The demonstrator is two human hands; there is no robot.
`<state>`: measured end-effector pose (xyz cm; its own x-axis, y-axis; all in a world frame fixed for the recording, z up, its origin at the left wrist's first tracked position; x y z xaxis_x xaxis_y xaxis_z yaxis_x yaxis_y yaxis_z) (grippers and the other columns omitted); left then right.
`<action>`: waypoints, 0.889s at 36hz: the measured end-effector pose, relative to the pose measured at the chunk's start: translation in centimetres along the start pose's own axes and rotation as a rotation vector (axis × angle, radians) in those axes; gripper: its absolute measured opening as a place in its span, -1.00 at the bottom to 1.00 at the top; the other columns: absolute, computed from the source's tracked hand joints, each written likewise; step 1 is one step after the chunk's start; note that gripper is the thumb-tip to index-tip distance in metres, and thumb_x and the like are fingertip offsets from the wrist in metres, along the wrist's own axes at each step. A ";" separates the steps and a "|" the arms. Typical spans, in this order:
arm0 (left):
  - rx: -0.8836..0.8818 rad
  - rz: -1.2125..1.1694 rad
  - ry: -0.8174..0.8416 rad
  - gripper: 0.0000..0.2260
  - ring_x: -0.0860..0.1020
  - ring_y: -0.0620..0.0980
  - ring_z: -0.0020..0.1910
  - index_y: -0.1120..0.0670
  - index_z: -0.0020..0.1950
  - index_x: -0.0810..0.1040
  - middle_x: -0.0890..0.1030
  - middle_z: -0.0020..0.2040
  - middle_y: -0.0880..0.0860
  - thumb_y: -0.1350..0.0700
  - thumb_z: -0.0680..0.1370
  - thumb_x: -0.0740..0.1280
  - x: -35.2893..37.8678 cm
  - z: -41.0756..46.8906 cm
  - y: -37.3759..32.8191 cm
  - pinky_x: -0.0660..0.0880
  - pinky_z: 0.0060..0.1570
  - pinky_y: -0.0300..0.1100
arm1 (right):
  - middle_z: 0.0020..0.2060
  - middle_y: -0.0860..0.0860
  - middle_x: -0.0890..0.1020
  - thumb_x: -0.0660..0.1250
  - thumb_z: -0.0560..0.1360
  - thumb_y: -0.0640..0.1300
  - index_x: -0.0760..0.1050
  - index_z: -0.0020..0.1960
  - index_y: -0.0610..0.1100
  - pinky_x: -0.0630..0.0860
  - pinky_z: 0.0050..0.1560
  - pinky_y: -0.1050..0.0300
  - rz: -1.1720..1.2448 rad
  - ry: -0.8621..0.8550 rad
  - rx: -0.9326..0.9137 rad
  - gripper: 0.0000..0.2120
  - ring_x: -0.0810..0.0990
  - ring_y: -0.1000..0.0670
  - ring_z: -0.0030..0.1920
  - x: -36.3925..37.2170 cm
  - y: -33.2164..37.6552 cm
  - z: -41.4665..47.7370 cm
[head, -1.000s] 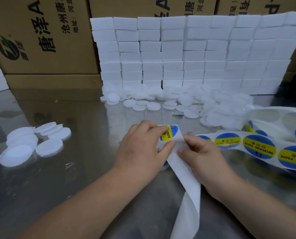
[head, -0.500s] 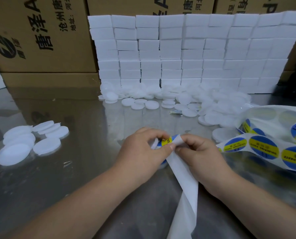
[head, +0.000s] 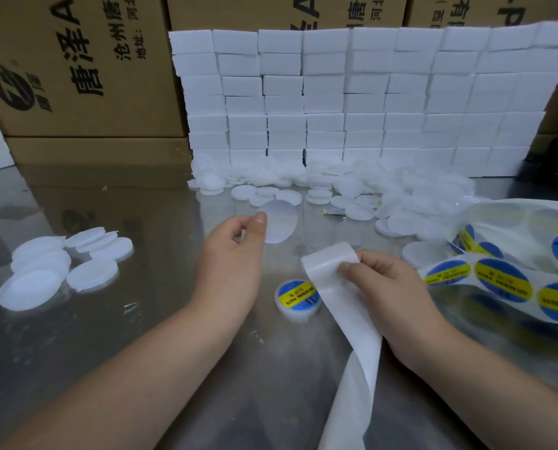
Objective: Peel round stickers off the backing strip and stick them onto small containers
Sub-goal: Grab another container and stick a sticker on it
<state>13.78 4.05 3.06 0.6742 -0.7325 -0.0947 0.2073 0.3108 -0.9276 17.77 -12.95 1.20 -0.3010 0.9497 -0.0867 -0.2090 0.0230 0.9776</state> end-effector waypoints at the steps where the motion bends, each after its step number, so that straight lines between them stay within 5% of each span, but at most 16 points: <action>1: 0.020 0.023 0.013 -0.77 0.35 -0.21 -0.47 -0.06 -0.26 0.53 0.43 -0.47 -0.15 -0.11 0.52 0.22 0.0 0.0 -0.1 0.24 -0.44 -0.32 | -0.45 0.00 0.54 0.28 0.47 -0.19 0.55 -0.25 -0.20 0.37 -0.46 0.30 -0.022 -0.023 -0.010 -0.84 0.46 0.08 -0.44 0.0 0.1 0.0; 3: 0.067 0.090 0.042 -0.79 0.34 -0.19 -0.38 -0.07 -0.25 0.52 0.38 -0.40 -0.13 -0.12 0.51 0.22 0.1 -0.2 -0.2 0.24 -0.36 -0.26 | -0.38 0.09 0.60 0.30 0.47 -0.18 0.55 -0.07 -0.07 0.44 -0.36 0.29 -0.093 -0.096 -0.031 -0.93 0.53 0.14 -0.38 -0.2 0.3 0.2; 8: 0.212 0.206 0.091 -0.84 0.41 -0.36 -0.21 -0.17 -0.28 0.46 0.48 -0.20 -0.15 -0.19 0.42 0.19 0.3 -0.8 -0.8 0.27 -0.25 -0.52 | -0.29 0.18 0.59 0.34 0.43 -0.17 0.19 0.33 0.25 0.37 -0.26 0.42 -0.276 -0.179 -0.127 -0.40 0.52 0.22 -0.28 -0.8 0.6 0.2; 10: 0.260 0.245 0.105 -0.84 0.41 -0.36 -0.20 -0.18 -0.28 0.45 0.48 -0.19 -0.15 -0.20 0.41 0.18 0.4 -0.8 -0.7 0.26 -0.24 -0.52 | -0.29 0.18 0.57 0.32 0.43 -0.17 0.24 0.25 0.36 0.36 -0.28 0.46 -0.324 -0.183 -0.190 -0.42 0.50 0.21 -0.30 -0.9 1.0 0.0; 14: 0.300 0.273 0.114 -0.85 0.42 -0.31 -0.11 -0.18 -0.29 0.44 0.50 -0.17 -0.13 -0.12 0.48 0.26 0.4 -0.8 -0.6 0.26 -0.21 -0.52 | -0.48 0.27 0.52 0.33 0.43 -0.24 0.55 -0.05 0.23 0.33 -0.39 0.46 -0.280 -0.150 -0.217 -0.65 0.44 0.25 -0.45 -0.9 1.3 -0.1; 18: 0.321 0.295 0.126 -0.85 0.44 -0.27 -0.08 -0.20 -0.30 0.43 0.49 -0.15 -0.14 -0.14 0.47 0.25 0.4 -1.0 -0.9 0.26 -0.19 -0.53 | -0.44 0.30 0.59 0.29 0.43 -0.27 0.59 -0.40 0.21 0.31 -0.46 0.47 -0.212 -0.127 -0.162 -0.58 0.45 0.25 -0.47 -1.0 1.3 0.0; 22: 0.347 0.322 0.139 -0.89 0.41 -0.21 -0.14 -0.19 -0.27 0.43 0.49 -0.14 -0.14 -0.15 0.44 0.26 0.4 -1.2 -1.2 0.26 -0.17 -0.51 | -0.56 0.23 0.53 0.25 0.40 -0.26 0.60 -0.39 0.16 0.27 -0.53 0.41 -0.193 -0.107 -0.115 -0.63 0.39 0.22 -0.54 -0.9 1.2 -0.2; 26: 0.381 0.355 0.141 -0.75 0.42 -0.17 -0.10 -0.11 -0.17 0.51 0.47 -0.14 -0.18 -0.26 0.39 0.28 0.4 -1.6 -1.6 0.27 -0.17 -0.48 | -0.50 0.21 0.56 0.27 0.31 -0.05 0.63 -0.41 0.03 0.32 -0.35 0.24 -0.049 -0.073 -0.035 -0.80 0.45 0.26 -0.46 -0.9 1.7 -0.4; 32: 0.424 0.392 0.160 -0.77 0.39 -0.19 -0.08 -0.18 -0.21 0.45 0.46 -0.13 -0.20 -0.18 0.26 0.42 0.5 -1.9 -2.2 0.27 -0.17 -0.47 | -0.39 0.06 0.63 0.28 0.36 0.06 0.64 -0.32 -0.13 0.41 -0.22 0.17 0.044 -0.081 0.021 -0.70 0.55 0.11 -0.34 -1.0 1.7 -0.2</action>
<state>12.29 1.85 4.36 0.6495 -0.5858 -0.4847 0.2515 0.7672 -0.5901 17.55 -13.91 2.89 -0.2334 0.9720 -0.0286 -0.1778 -0.0137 0.9840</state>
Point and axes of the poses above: each hand's wrist, its own z-axis towards the middle knuckle, its own x-axis out of the palm, y = z × x, the point moved 3 cm from there along z, towards the middle knuckle
